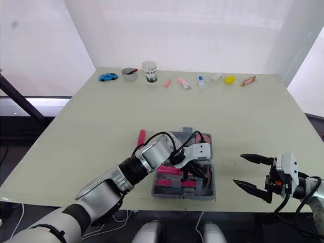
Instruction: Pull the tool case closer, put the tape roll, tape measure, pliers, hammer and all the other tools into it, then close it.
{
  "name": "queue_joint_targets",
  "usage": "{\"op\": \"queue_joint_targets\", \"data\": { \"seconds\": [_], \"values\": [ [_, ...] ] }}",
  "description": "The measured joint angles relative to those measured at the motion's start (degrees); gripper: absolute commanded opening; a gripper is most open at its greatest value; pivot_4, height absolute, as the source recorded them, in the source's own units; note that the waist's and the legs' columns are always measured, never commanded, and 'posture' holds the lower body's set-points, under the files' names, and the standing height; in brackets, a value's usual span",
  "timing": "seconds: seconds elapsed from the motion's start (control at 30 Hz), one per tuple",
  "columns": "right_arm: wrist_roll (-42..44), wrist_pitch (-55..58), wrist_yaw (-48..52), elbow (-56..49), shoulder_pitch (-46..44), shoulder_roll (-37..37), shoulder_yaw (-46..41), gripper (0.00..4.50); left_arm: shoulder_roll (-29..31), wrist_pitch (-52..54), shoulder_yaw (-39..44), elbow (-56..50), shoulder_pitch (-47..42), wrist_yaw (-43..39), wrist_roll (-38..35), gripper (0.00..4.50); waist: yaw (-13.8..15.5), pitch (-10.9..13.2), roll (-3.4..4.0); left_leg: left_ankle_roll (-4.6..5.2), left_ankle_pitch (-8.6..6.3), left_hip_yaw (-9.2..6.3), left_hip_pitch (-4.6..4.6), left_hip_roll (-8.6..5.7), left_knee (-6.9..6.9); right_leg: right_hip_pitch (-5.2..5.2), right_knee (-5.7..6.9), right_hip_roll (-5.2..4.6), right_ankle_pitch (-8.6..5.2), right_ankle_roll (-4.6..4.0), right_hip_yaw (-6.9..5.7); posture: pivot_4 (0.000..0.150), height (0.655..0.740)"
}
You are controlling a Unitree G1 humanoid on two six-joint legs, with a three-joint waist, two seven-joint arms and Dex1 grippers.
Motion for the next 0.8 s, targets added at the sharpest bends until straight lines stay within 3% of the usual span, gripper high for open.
{"op": "queue_joint_targets", "data": {
  "seconds": [0.17,0.2,0.27,0.33,0.63,0.8],
  "values": [
    [0.0,-0.5,0.5,0.2,-0.5,-0.7,0.0,4.50,-0.3,-0.3,0.2,0.3,0.0,-0.5,0.4,0.11,0.0,0.0,0.00,0.00,0.00,-0.04,-0.03,-0.03,0.04,0.01,0.01,0.00,0.00,0.00,0.01,0.150,0.7400],
    [0.0,-0.5,0.6,0.3,-0.5,-0.7,0.0,4.50,-0.3,-0.2,0.2,0.3,0.0,-0.6,0.4,1.09,0.0,0.0,0.00,0.00,0.00,-0.04,-0.03,-0.03,0.04,0.01,0.01,0.00,0.00,0.00,0.00,0.150,0.7400],
    [0.0,-0.5,0.6,0.3,-0.5,-0.7,0.0,4.50,-0.3,0.1,0.2,0.0,0.0,-0.6,0.4,1.92,0.0,0.0,0.00,0.00,0.00,-0.05,-0.03,-0.03,0.05,0.01,0.02,0.00,0.00,0.00,0.00,0.150,0.7400],
    [0.0,-0.5,0.7,0.4,-0.6,-0.7,0.0,4.50,-0.3,-0.2,0.1,-0.3,0.0,0.0,1.1,2.16,0.0,0.0,0.01,0.00,0.00,-0.05,-0.02,-0.03,0.05,0.00,0.04,0.00,0.00,0.00,0.00,0.150,0.7400],
    [-0.2,-0.6,0.7,1.4,-1.6,-0.6,0.0,4.50,1.8,0.1,0.7,-5.6,0.0,-0.7,1.2,2.16,0.0,0.0,0.05,0.00,0.00,-0.05,-0.02,-0.03,0.06,0.00,0.05,0.00,0.00,0.00,0.01,0.150,0.7400],
    [-0.2,-0.6,0.7,1.5,-1.6,-0.5,0.0,4.50,2.8,0.2,5.3,-10.1,0.0,-1.8,-2.0,2.16,0.0,0.0,0.08,0.00,0.00,-0.06,-0.03,-0.03,0.08,0.00,0.06,0.00,0.00,0.00,0.01,0.150,0.7400]
  ]
}}
